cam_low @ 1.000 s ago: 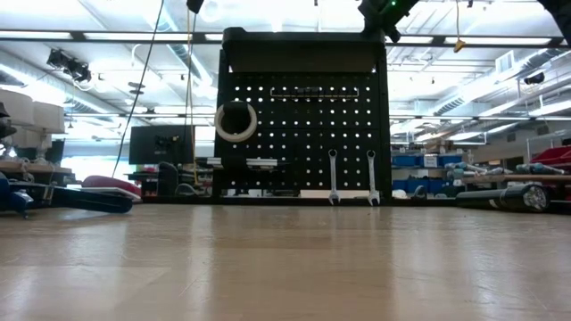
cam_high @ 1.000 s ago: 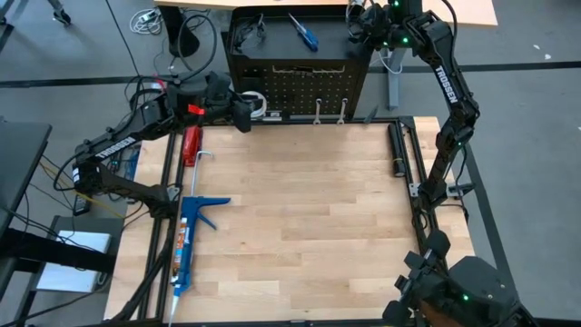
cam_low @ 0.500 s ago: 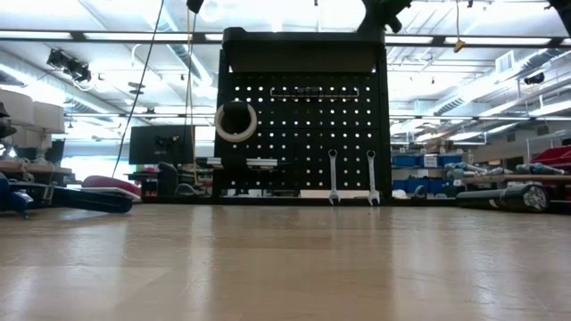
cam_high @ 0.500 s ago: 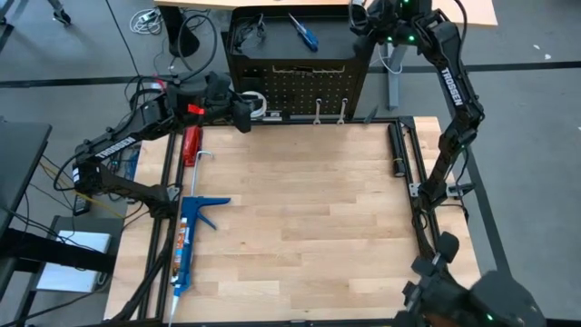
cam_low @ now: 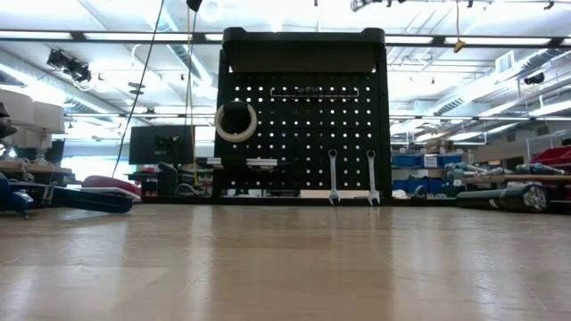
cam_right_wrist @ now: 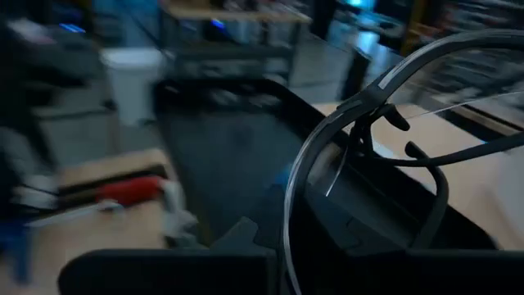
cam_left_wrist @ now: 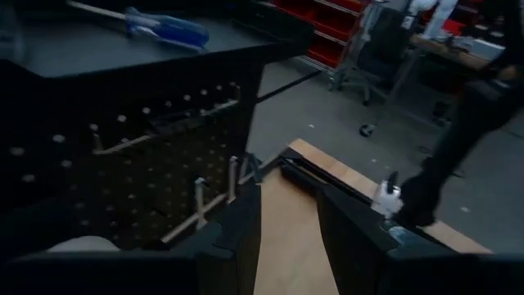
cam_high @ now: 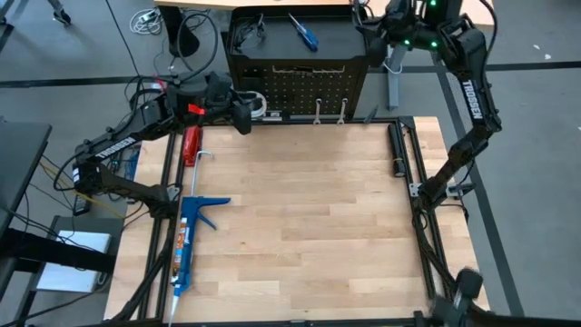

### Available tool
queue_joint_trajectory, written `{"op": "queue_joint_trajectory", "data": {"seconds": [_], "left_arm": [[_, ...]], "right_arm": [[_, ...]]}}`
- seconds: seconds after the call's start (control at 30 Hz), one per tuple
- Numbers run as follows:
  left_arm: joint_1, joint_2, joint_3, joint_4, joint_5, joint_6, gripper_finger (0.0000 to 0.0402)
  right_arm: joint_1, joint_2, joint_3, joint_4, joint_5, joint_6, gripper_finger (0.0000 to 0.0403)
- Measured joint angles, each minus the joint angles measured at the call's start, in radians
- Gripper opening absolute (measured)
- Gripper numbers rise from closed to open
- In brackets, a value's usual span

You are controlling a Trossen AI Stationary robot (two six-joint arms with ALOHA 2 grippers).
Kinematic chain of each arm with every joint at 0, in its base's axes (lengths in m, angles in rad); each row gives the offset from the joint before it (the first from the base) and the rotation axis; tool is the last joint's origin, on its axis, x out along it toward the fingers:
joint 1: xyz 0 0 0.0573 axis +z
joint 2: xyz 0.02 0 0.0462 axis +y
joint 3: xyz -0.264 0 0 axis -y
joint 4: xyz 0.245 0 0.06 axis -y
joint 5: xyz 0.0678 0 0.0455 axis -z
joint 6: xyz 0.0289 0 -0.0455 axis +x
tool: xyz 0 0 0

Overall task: Hang tools onto peg board
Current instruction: Remove the right black safety glasses from the black pegboard

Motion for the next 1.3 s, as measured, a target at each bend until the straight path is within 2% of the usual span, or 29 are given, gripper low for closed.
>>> {"op": "queue_joint_trajectory", "data": {"seconds": [0.2,0.4,0.6,0.97,1.13,1.3], "left_arm": [[0.002,0.004,0.0,0.005,-0.09,0.004,0.0126],[0.004,0.01,0.0,0.022,-0.104,0.026,0.0126],[0.004,0.01,0.0,0.058,-0.166,0.1,0.0126],[0.004,0.01,0.0,0.105,-0.23,0.102,0.0126],[0.004,0.01,0.0,0.105,-0.229,0.102,0.0126],[0.004,0.01,0.0,0.106,-0.229,0.102,0.0126]], "right_arm": [[0.101,-0.035,0.001,-0.036,-0.17,0.069,0.004],[0.235,-0.06,0.002,-0.22,-0.163,0.043,0.004],[0.35,-0.053,-0.014,-0.482,-0.079,-0.018,0.0039],[0.421,-0.058,-0.096,-0.501,-0.071,-0.018,0.0039],[0.434,-0.066,-0.2,-0.491,-0.076,-0.024,0.0039],[0.443,-0.157,-0.475,-0.37,-0.112,-0.011,0.0037]]}}
